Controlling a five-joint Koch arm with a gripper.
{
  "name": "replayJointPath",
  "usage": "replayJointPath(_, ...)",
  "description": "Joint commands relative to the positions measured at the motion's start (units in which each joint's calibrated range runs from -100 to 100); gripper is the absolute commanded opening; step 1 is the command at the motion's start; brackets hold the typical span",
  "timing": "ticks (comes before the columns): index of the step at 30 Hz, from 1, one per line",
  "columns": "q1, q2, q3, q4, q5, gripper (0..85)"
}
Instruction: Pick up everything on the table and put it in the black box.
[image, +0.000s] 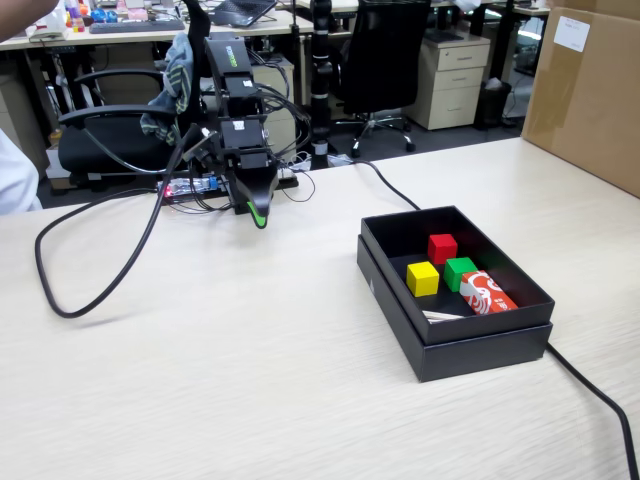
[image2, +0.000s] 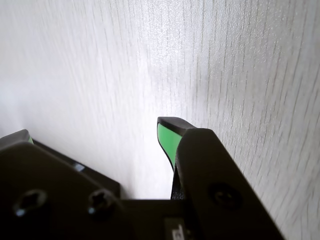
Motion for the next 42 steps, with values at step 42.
replayJointPath(42, 0.0, -1.2, -29.5, 33.3, -3.7, 49.2)
